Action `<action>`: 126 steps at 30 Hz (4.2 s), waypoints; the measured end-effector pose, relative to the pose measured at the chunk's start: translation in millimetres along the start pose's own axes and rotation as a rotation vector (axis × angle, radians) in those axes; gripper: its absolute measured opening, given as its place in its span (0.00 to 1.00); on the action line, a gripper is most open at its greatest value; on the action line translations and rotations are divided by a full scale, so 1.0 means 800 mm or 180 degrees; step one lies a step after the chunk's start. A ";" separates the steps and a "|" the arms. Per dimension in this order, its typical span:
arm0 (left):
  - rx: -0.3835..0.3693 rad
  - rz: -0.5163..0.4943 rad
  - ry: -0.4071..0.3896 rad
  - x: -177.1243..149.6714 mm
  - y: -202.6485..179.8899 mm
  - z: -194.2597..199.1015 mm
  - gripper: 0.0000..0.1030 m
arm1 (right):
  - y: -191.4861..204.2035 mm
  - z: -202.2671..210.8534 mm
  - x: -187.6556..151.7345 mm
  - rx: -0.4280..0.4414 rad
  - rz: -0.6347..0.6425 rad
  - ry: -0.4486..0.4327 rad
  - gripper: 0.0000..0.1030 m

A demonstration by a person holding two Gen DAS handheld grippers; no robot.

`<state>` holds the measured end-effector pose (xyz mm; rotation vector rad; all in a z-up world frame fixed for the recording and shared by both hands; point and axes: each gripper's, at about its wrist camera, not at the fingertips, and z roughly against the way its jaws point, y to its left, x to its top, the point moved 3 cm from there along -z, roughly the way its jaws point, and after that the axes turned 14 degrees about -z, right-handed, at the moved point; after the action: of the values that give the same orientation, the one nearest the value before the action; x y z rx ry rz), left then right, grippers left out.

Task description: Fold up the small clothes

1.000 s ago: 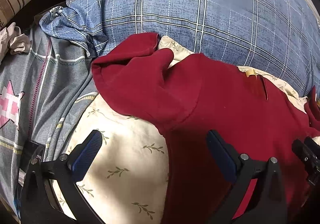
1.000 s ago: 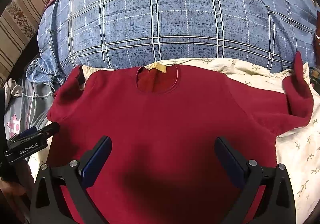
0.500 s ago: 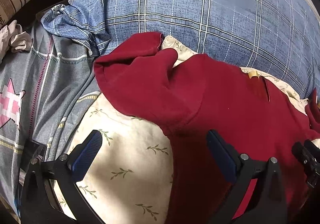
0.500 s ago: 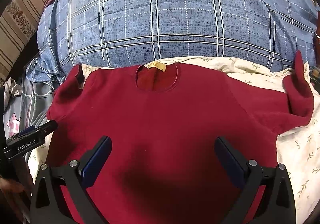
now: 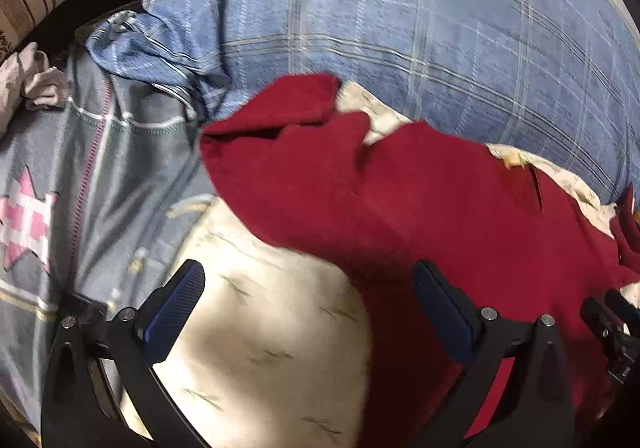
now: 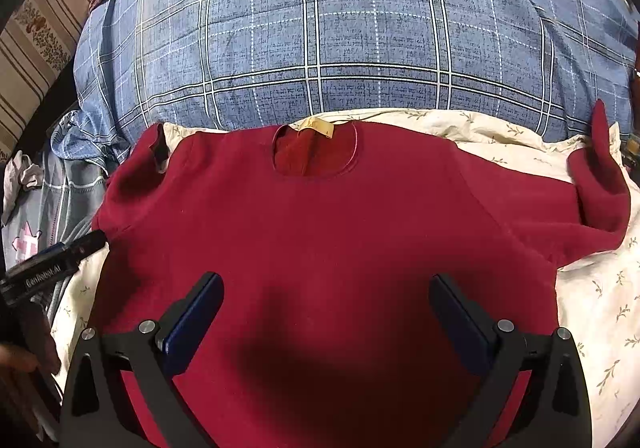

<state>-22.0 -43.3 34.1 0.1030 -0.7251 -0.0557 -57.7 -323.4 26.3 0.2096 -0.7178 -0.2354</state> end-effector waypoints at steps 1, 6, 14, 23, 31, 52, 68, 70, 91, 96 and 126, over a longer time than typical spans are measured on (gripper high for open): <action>0.0041 0.0001 -0.0002 0.005 0.011 0.000 1.00 | 0.000 0.000 0.000 0.0008 -0.0003 0.0000 0.99; 0.0294 0.0014 0.0063 0.031 0.070 -0.017 1.00 | -0.005 -0.002 0.002 0.0021 -0.0072 0.0028 0.99; 0.0307 -0.0154 0.0267 0.066 0.101 -0.107 0.94 | -0.007 -0.010 0.003 0.0044 -0.0128 0.0130 0.99; 0.0305 -0.0208 0.0448 0.090 0.111 -0.197 0.27 | 0.000 -0.026 -0.001 0.0006 0.0019 0.0240 1.00; -0.0243 0.0184 0.0131 0.116 0.131 -0.117 0.02 | -0.004 -0.022 0.003 0.0085 -0.0068 0.0248 0.99; -0.1805 -0.0461 -0.0498 0.152 -0.113 0.089 0.31 | -0.080 0.041 0.062 0.0170 -0.0815 -0.0207 1.00; -0.0860 -0.0025 -0.0122 0.018 -0.028 -0.016 0.56 | -0.139 0.043 0.072 0.0193 -0.1144 -0.0227 1.00; -0.0871 0.0038 -0.0100 0.019 -0.018 -0.020 0.56 | -0.111 0.034 0.072 0.0342 -0.0853 -0.0236 0.99; -0.0502 -0.0073 -0.0261 0.035 -0.010 -0.029 0.63 | -0.052 0.004 0.059 0.0498 -0.0197 0.0310 0.76; -0.0506 0.0047 -0.0331 0.038 0.002 -0.022 0.63 | -0.030 0.030 -0.008 0.0336 0.0815 0.1008 0.68; -0.0449 -0.0198 0.0100 0.021 -0.026 -0.056 0.71 | -0.094 0.007 0.094 -0.0753 0.0486 -0.0380 0.07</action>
<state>20.1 -62.2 9.2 -0.0083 -0.6846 -0.1640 -17.3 -417.2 56.8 -0.0852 -0.8134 -0.1862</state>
